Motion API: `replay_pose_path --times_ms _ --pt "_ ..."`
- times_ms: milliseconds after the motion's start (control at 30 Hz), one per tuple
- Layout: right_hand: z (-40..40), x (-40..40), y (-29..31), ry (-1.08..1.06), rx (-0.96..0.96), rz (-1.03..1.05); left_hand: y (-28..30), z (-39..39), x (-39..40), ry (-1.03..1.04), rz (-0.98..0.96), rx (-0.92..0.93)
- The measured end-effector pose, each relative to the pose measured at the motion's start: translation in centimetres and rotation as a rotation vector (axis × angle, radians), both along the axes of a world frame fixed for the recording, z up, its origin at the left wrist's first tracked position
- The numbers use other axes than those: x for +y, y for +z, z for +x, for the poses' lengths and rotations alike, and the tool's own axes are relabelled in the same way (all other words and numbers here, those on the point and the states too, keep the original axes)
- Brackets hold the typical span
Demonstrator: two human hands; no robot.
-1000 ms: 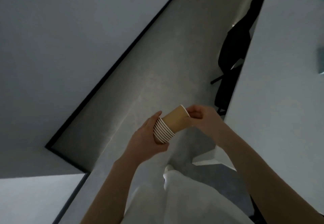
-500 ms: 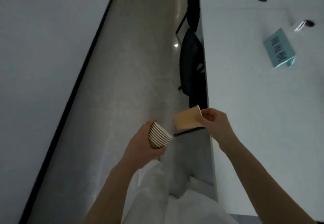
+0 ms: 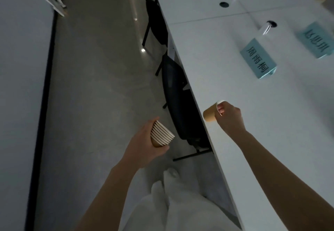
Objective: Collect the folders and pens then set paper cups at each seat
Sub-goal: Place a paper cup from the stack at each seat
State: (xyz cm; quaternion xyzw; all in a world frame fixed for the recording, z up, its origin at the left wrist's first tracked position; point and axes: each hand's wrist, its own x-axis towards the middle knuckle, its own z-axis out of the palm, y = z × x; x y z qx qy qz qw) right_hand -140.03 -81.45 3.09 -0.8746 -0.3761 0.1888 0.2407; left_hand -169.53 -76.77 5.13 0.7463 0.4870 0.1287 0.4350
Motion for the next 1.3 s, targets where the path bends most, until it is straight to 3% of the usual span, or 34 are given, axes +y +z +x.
replay_pose_path --times_ms 167,367,633,833,967,1100,1200,1300 --pt "3.3 4.4 -0.2 0.014 -0.118 -0.147 -0.6 2.7 3.7 -0.026 0.006 0.014" --pt "7.6 7.4 -1.8 -0.015 -0.135 -0.138 -1.4 5.4 7.6 -0.038 0.007 0.045" --pt "10.2 10.5 -4.9 0.085 -0.257 -0.309 -1.7 7.2 11.4 -0.047 -0.010 0.052" --pt "8.9 12.7 -3.0 0.107 -0.229 -0.183 -1.9 7.3 14.1 -0.046 -0.017 0.059" --pt "4.7 15.5 -0.2 0.209 0.065 0.022 -1.9 7.1 16.1 -0.046 -0.006 0.058" --pt "-1.8 19.1 2.6 0.342 0.402 0.002 -2.1 6.3 19.1 -0.041 0.005 0.061" --pt "-5.8 22.4 3.1 0.506 0.510 -0.051 -2.5 5.0 22.2 -0.077 -0.007 0.049" --pt "-8.7 26.0 2.7 0.557 0.494 -0.108 -2.6 3.2 25.9 -0.118 -0.018 0.058"
